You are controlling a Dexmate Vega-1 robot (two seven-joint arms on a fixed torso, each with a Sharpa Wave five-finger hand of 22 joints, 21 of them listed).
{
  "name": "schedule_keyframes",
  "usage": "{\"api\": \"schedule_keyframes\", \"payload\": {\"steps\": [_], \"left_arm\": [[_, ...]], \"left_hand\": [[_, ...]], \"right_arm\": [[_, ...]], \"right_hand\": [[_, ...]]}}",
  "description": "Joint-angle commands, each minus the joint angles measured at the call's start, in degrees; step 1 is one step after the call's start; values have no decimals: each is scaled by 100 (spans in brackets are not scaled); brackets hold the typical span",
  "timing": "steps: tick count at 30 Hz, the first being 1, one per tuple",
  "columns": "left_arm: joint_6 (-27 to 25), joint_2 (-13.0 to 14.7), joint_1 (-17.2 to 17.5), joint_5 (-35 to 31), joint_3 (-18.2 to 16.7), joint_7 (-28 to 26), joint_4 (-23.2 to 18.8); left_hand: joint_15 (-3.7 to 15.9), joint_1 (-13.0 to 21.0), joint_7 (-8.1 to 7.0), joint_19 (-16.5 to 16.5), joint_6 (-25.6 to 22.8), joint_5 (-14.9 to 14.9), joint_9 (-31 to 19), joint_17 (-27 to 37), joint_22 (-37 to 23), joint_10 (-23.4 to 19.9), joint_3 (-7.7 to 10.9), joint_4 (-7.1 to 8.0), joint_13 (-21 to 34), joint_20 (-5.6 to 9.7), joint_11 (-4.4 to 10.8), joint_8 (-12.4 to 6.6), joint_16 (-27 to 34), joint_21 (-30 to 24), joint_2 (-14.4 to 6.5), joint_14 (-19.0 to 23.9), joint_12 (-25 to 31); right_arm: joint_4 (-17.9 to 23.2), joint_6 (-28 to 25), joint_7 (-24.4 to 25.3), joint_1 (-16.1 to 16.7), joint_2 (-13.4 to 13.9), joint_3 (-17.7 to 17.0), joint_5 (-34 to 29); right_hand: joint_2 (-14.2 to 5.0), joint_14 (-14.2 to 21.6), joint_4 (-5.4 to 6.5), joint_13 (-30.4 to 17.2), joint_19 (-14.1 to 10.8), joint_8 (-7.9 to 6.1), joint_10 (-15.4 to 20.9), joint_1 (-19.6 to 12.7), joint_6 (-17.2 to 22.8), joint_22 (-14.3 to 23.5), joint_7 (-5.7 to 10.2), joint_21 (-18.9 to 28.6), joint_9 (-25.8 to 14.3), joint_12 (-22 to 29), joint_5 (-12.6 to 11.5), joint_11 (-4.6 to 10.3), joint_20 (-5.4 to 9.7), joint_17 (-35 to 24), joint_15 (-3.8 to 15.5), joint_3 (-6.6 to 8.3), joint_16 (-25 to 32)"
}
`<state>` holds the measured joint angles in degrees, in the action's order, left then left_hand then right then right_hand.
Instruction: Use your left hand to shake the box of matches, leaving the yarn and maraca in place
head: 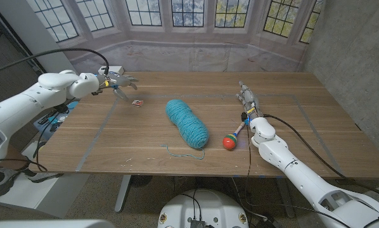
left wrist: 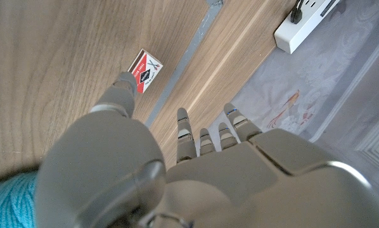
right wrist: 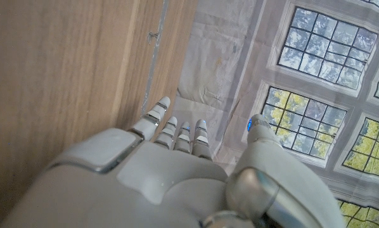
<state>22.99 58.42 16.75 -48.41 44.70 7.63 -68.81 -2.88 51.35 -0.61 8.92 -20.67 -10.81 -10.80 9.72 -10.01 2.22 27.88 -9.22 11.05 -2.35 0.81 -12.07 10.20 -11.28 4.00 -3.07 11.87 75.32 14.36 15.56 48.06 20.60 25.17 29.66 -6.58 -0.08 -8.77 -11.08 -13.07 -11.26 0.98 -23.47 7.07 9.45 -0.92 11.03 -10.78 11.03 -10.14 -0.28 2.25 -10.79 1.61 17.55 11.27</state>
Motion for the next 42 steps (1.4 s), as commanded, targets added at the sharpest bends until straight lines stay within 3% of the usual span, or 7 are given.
{"api": "schedule_keyframes", "payload": {"steps": [1, 22, 42], "left_arm": [[-90, -25, 131, 113, -38, -206, 207], [181, -565, -438, 47, 508, -674, 1335], [281, -727, -628, 184, 876, -783, 1644]], "left_hand": [[-13, 71, 34, 56, -23, -27, -22, 27, -15, -13, -15, 14, 15, -5, -15, 17, 38, -36, -24, 15, 39], [38, 107, -5, 63, -133, -21, -28, 27, -14, -66, -37, 28, 15, 41, 35, 4, 36, -28, -61, 40, 58], [86, 155, -69, 121, -598, -8, -34, 26, -15, -228, -81, 39, 12, 74, 38, -111, 44, -35, -107, 108, 106]], "right_arm": [[49, -107, 58, 3, -4, 26, -22], [-26, -178, 129, -43, -52, 55, -46], [-76, -186, 89, -77, -55, 62, -31]], "right_hand": [[-2, 33, -36, -7, -59, -32, 12, -61, 69, 20, -8, 27, -17, 25, 9, -21, 102, -17, 10, 17, 54], [6, 38, -33, -7, -66, -27, 10, -97, 84, 20, -6, 16, -18, 24, 9, -26, 101, -18, 6, 16, 49], [11, 38, -28, -7, -69, -20, 7, -123, 84, 21, -9, 7, -19, 23, 9, -16, 102, -20, 10, 12, 45]]}}
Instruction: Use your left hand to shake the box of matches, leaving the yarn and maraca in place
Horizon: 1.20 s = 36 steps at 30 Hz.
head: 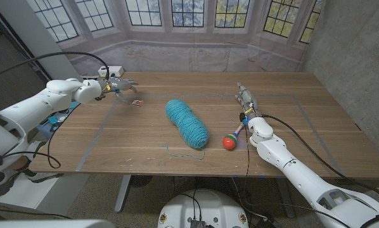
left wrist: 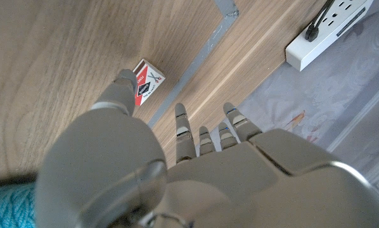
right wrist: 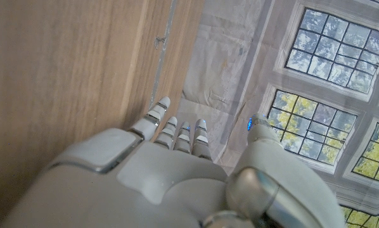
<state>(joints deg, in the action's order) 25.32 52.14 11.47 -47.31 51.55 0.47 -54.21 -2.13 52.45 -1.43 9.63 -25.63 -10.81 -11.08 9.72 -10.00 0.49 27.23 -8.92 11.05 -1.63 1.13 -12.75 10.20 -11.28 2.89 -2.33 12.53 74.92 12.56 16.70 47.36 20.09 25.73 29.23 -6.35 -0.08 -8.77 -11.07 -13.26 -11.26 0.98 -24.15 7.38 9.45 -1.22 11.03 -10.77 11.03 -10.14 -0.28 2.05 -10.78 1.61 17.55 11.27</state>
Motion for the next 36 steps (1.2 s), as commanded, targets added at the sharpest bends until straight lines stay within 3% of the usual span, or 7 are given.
{"api": "schedule_keyframes", "payload": {"steps": [1, 36], "left_arm": [[46, -106, -102, 77, 201, -75, 189], [103, -360, -293, 112, 575, -298, 599]], "left_hand": [[12, 47, 4, 50, -125, -8, -6, 26, -15, -60, -19, 8, 12, 2, 12, -49, 43, -34, 2, 33, 41], [166, 175, -1, 155, -888, 2, -19, 21, -14, -369, -97, -11, -4, 49, 252, -182, 63, -43, -45, 202, 89]], "right_arm": [[-33, -9, -27, -4, -2, 5, 15], [-111, 23, -61, 43, -19, -12, 87]], "right_hand": [[-12, 39, -28, -9, -51, -20, 6, -57, 55, 21, 22, 7, -19, 23, 9, -15, 121, -20, 8, 12, 46], [-10, 42, -16, -9, -57, -17, 10, -92, 72, 21, 33, -2, -22, 25, 10, -29, 125, -25, 6, 3, 43]]}}
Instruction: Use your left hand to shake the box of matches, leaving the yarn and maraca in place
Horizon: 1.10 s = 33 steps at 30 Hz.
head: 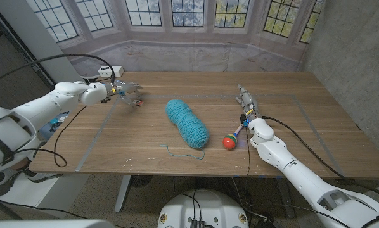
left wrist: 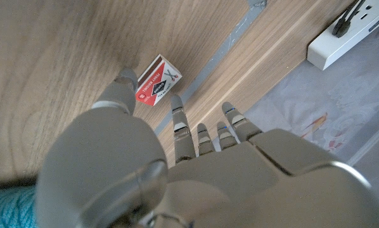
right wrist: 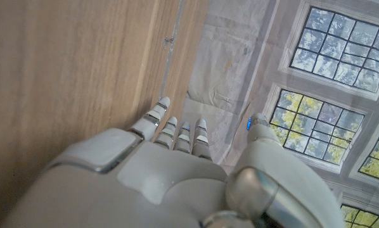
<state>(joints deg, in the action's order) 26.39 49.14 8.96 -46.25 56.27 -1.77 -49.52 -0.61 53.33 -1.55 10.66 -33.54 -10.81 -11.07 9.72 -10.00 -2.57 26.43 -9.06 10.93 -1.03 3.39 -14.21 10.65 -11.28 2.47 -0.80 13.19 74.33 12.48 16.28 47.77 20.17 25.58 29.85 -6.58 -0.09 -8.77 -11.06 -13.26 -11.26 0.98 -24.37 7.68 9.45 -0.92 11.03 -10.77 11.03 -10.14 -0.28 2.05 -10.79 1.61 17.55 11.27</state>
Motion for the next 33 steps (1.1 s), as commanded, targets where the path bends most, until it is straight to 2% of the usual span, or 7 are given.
{"api": "schedule_keyframes", "payload": {"steps": [1, 33], "left_arm": [[3, -72, -54, -11, 122, -88, 154], [109, -483, -399, -4, 645, -608, 975]], "left_hand": [[13, 90, 7, 55, -105, 2, -20, 21, -14, -64, -18, 3, 8, -8, 25, -36, 18, -43, -2, 52, 22], [82, 210, 3, 116, -525, 8, -43, 19, -16, -255, -56, -8, 5, -4, 31, -105, 26, -41, -31, 224, 32]], "right_arm": [[-62, 28, -25, 0, -30, 4, 31], [-338, 66, -93, -136, -116, 11, 79]], "right_hand": [[13, 42, -16, -10, -60, -17, 10, -71, 42, 21, 2, -2, -22, 25, 10, -23, 123, -25, 7, 2, 43], [10, 59, -8, -10, -73, -25, 25, -102, 83, 21, 26, -5, -24, 30, 8, -20, 129, -27, 12, -5, 46]]}}
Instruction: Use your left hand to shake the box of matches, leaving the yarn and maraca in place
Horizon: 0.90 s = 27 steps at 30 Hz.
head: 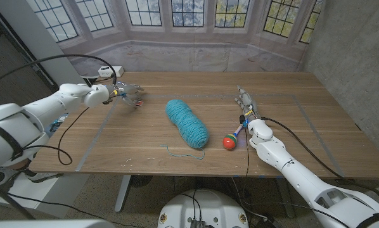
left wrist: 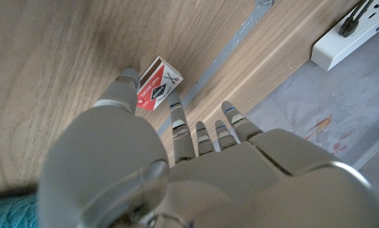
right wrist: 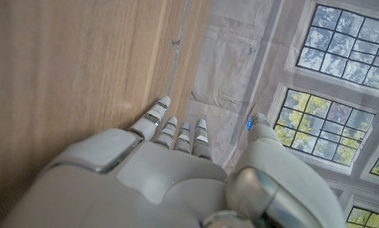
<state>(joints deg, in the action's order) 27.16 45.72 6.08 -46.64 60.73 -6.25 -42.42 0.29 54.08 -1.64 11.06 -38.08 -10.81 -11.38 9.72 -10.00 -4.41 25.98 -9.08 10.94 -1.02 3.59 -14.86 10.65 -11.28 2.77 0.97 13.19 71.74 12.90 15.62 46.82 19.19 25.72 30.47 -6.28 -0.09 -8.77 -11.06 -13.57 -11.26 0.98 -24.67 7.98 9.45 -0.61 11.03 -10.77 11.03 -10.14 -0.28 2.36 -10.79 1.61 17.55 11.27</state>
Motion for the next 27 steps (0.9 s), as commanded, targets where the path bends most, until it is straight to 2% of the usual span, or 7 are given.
{"api": "schedule_keyframes", "payload": {"steps": [1, 10, 11, 27], "left_arm": [[26, -141, -113, 38, 212, -171, 260], [-92, -25, -23, 115, 197, -99, -19], [-111, -5, -5, 120, 186, -88, -65], [-423, 297, 368, 128, -138, 127, -834]], "left_hand": [[-10, 137, 15, 78, -90, 8, -13, 19, -16, -88, -13, -6, 4, -6, 7, -43, 24, -41, -63, 49, 36], [24, 189, -23, 121, -387, 18, -27, 18, -18, -211, -36, -3, 4, 18, 72, -115, 18, -46, -86, 112, 46], [22, 197, -20, 129, -433, 18, -30, 18, -18, -221, -41, -3, 4, 21, 36, -126, 18, -47, -87, 125, 44], [82, 271, -25, 174, -1071, 27, -55, 18, -19, -465, -99, 3, 2, 32, 71, -300, 13, -42, -103, 239, 62]], "right_arm": [[-80, 20, -29, -41, -16, -2, 18], [-121, 48, -62, -33, -27, -8, 48], [-125, 54, -69, -30, -28, -11, 54], [-151, 80, -122, 5, -8, -47, 120]], "right_hand": [[-21, 60, -8, -10, -43, -28, 27, -73, 63, 21, 0, -4, -24, 30, 8, -19, 96, -27, 10, -6, 46], [-23, 62, -5, -11, -45, -30, 29, -81, 76, 21, -2, -6, -25, 31, 8, -23, 95, -28, 8, -8, 46], [-23, 62, -5, -11, -44, -31, 29, -82, 80, 21, -3, -6, -25, 31, 8, -21, 94, -28, 11, -8, 46], [-25, 69, -2, -11, -51, -30, 32, -94, 91, 21, 1, -6, -27, 31, 6, -20, 95, -29, 7, -12, 47]]}}
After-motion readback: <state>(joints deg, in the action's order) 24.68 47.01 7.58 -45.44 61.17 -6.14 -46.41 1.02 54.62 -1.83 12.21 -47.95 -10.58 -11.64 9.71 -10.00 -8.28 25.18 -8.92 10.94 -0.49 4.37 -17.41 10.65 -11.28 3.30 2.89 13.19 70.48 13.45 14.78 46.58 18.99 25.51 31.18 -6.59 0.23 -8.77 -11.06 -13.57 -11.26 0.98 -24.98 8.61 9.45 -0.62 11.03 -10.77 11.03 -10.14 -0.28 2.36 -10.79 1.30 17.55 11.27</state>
